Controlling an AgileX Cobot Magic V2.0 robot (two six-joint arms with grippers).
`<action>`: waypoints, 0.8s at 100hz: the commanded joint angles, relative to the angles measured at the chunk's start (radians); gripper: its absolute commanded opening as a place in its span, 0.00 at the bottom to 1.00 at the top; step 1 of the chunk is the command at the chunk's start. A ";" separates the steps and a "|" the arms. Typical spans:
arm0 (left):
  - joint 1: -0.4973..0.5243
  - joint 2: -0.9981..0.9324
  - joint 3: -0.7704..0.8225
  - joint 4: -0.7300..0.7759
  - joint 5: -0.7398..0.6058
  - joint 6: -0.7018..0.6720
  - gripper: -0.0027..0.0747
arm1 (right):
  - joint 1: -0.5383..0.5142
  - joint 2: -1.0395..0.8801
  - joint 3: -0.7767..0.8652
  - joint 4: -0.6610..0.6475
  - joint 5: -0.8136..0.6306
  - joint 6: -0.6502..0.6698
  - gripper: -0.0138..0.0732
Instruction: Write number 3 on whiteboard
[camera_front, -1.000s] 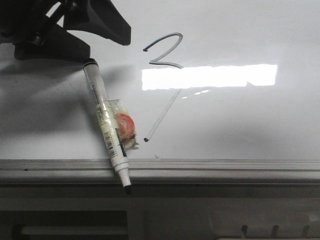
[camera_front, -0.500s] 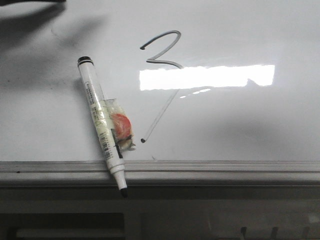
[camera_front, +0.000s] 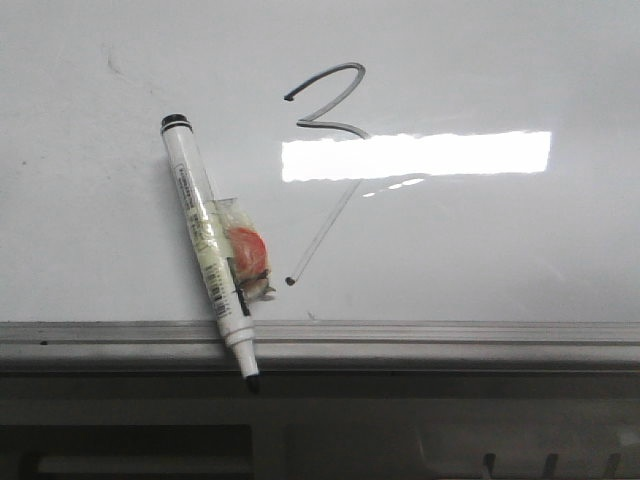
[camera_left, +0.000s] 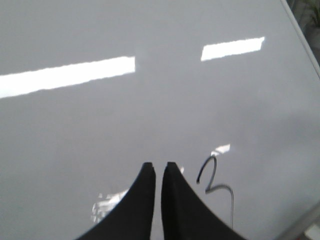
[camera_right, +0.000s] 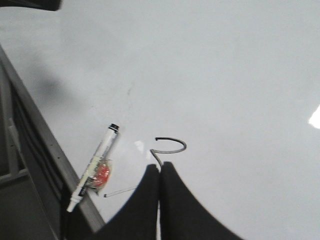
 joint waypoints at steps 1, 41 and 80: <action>0.002 -0.077 -0.019 0.015 0.103 0.000 0.01 | -0.005 -0.092 0.101 -0.014 -0.224 0.000 0.09; 0.002 -0.274 0.030 -0.032 0.246 0.000 0.01 | -0.005 -0.390 0.471 -0.014 -0.595 0.000 0.09; 0.002 -0.274 0.030 -0.032 0.246 0.000 0.01 | -0.005 -0.390 0.488 -0.014 -0.592 0.000 0.09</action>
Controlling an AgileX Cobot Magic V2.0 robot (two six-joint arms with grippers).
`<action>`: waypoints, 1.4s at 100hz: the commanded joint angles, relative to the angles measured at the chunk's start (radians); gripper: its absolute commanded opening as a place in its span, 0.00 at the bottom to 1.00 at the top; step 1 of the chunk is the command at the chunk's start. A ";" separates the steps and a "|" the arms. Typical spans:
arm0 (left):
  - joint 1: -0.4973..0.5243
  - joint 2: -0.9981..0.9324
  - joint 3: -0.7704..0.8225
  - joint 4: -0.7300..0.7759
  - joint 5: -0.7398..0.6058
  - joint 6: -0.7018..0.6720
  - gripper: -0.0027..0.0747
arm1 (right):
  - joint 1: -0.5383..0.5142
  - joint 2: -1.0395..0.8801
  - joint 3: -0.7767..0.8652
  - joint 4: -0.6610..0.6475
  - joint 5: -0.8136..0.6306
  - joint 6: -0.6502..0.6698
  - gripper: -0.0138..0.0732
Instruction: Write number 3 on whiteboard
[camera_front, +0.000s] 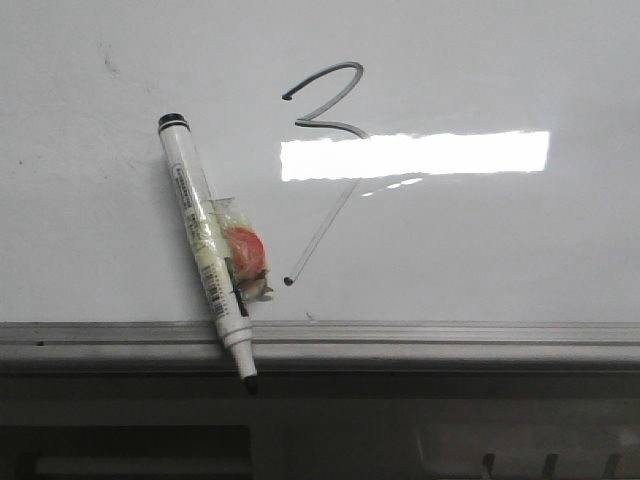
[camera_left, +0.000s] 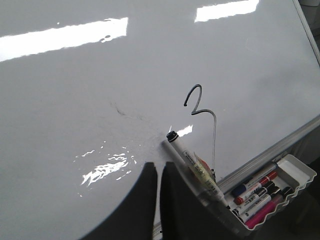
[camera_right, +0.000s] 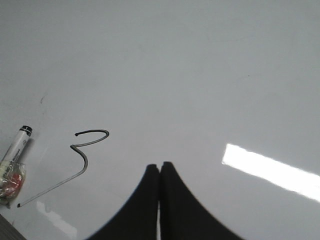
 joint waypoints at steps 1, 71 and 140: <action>0.002 0.012 -0.023 -0.011 -0.067 0.000 0.01 | -0.005 0.012 -0.026 0.002 -0.075 0.000 0.09; 0.408 -0.288 0.521 0.008 -0.601 0.162 0.01 | -0.005 0.012 -0.026 0.002 -0.075 0.000 0.09; 0.488 -0.296 0.657 -0.056 -0.427 0.153 0.01 | -0.005 0.012 -0.026 0.002 -0.075 0.000 0.09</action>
